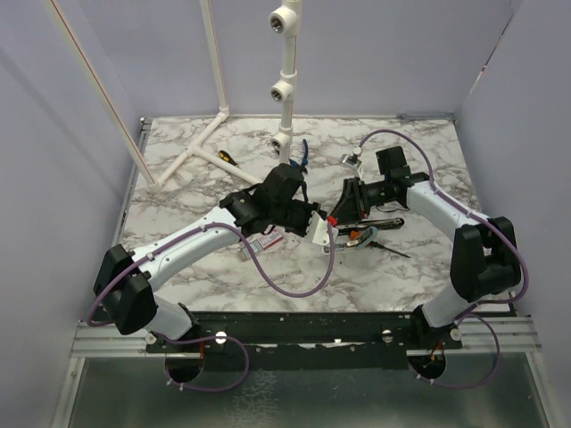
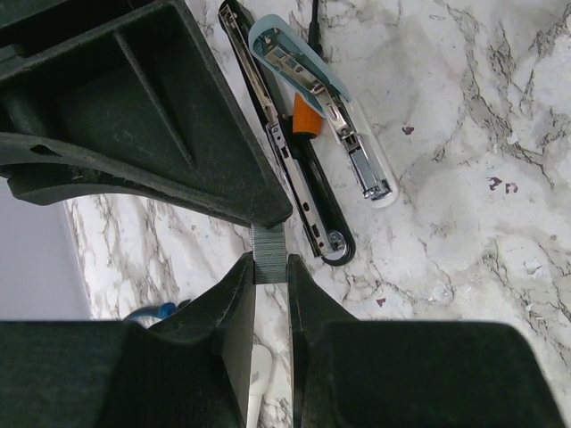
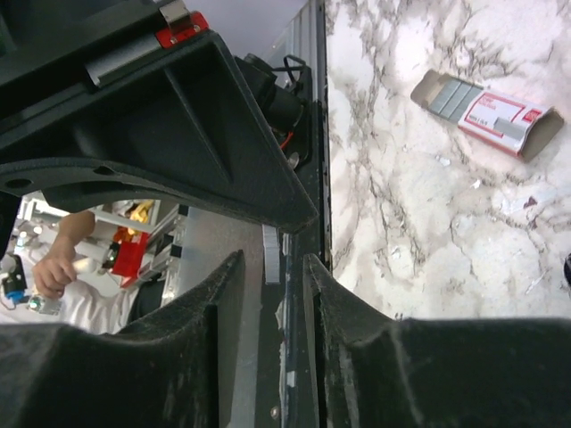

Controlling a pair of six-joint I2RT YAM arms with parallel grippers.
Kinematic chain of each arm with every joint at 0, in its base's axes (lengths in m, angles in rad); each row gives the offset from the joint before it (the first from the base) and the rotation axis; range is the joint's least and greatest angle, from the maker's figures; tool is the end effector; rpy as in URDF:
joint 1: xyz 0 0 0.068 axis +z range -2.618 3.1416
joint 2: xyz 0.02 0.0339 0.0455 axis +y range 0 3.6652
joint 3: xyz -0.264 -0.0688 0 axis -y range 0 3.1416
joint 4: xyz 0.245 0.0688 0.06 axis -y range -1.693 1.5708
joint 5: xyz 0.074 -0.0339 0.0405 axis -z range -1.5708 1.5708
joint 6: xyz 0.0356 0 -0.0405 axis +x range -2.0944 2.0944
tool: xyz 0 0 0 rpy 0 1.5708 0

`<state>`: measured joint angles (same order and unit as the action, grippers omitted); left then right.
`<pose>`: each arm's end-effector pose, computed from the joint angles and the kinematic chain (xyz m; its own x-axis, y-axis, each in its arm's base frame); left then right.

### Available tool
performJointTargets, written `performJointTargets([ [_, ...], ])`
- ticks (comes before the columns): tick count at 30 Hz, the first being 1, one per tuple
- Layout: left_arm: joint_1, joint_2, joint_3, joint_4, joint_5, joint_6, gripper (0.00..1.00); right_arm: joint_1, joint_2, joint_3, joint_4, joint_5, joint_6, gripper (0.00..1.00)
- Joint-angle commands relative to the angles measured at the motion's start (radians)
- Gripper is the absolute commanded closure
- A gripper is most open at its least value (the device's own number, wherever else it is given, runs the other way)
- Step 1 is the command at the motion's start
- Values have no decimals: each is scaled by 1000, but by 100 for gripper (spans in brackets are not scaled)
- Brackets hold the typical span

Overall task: Load the staples into the stapler
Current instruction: Pick up the staple from the center of the board.

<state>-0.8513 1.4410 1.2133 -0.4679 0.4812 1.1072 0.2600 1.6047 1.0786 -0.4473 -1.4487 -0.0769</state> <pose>0.1979 -0.2509 0.3108 0.6169 0.4990 -0.6086 0.7806 -0.2894 0.5540 0.2953 0.1151 0.2414 -0.7528 -0.2099 -0.6239 -0.6305 -0.0421 0.7750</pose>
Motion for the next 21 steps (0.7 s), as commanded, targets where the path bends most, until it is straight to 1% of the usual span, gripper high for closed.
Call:
performJointTargets([
  [1,-5,-13,-6,12,-8,-26,87,-7,-7,66,-150,23,-163,57],
  [2,-5,-17,-14,17,-11,-34,87,-10,-9,75,-176,27,-192,52],
  [4,-5,-27,-28,23,-19,-48,87,-21,-15,89,-216,36,-239,47],
  [8,0,-43,-57,44,-34,-94,87,-52,-26,112,-297,64,-342,45],
  [12,10,-42,-85,79,-24,-167,86,-122,-35,123,-359,94,-429,45],
  [16,23,-9,-96,126,-36,-297,84,-216,-71,94,-336,105,-453,45],
  [21,32,81,-61,129,-56,-438,82,-302,-169,17,-219,139,-404,45],
])
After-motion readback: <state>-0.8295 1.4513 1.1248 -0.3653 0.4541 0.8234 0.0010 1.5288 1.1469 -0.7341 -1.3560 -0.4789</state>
